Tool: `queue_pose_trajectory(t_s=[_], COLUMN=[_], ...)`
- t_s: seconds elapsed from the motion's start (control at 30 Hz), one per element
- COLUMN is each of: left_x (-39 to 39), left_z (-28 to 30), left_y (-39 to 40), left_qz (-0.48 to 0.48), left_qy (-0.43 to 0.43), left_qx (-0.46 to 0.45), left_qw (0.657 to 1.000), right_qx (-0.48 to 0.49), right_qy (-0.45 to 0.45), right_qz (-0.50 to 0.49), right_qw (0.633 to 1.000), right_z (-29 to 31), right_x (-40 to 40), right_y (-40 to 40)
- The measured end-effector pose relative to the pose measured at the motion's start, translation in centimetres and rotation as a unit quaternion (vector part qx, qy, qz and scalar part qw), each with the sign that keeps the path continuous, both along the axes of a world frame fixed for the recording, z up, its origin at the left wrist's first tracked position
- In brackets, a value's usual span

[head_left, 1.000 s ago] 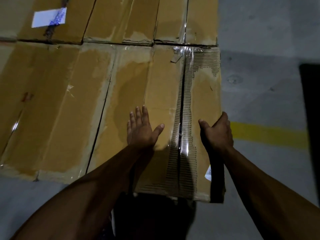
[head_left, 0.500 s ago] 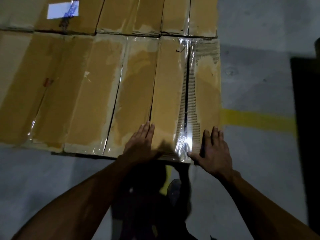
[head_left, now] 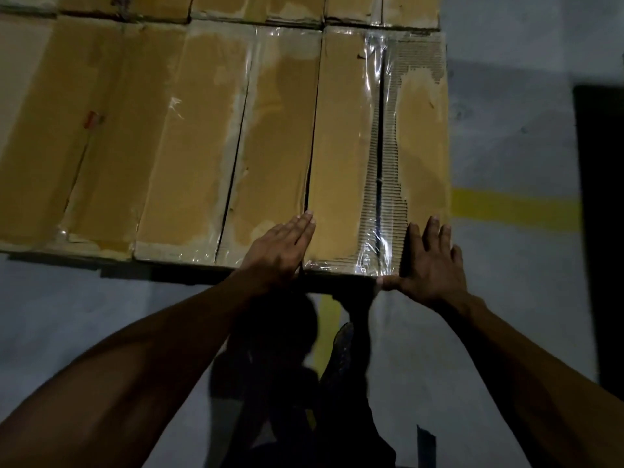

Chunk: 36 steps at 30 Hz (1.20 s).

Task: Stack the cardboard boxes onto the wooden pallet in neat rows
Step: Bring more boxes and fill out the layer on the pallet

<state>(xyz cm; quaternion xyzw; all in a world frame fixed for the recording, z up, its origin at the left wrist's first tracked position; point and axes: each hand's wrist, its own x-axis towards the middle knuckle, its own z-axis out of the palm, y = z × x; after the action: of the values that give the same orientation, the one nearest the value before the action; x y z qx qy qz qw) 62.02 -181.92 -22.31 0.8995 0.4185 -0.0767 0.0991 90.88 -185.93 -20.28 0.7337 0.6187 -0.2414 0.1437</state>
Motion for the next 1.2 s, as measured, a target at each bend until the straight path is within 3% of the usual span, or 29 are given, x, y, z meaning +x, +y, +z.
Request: queue_pose_trajectory(t_s=[0.13, 0.4, 0.47, 0.6, 0.93, 1.2], left_x=[-0.1, -0.2, 0.3, 1.7, -1.9, -10.9], left_z=[0.3, -0.5, -0.3, 1.4, 15.1, 26.3], left_y=[0.4, 0.1, -0.1, -0.4, -7.4, -15.3], left_qz=[-0.027, -0.022, 0.019, 0.089, 0.261, 0.406], left_qy=[0.039, -0.001, -0.007, 0.089, 0.048, -0.052], left_qx=[0.012, 0.043, 0.010, -0.079, -0.067, -0.060], left_qw=[0.999, 0.999, 1.000, 0.989, 0.962, 0.910], right_qx=[0.003, 0.000, -0.015, -0.019, 0.023, 0.079], right_qy=[0.006, 0.004, 0.003, 0.015, 0.155, 0.214], right_qz=[-0.007, -0.007, -0.011, -0.039, -0.094, -0.016], right_qw=[1.000, 1.000, 1.000, 0.999, 0.983, 0.973], right_z=[0.1, -0.1, 0.1, 1.1, 14.0, 25.8], right_x=[-0.2, -0.2, -0.5, -2.1, -12.0, -20.7], right_y=[0.0, 0.0, 0.1, -0.5, -6.5, -8.7])
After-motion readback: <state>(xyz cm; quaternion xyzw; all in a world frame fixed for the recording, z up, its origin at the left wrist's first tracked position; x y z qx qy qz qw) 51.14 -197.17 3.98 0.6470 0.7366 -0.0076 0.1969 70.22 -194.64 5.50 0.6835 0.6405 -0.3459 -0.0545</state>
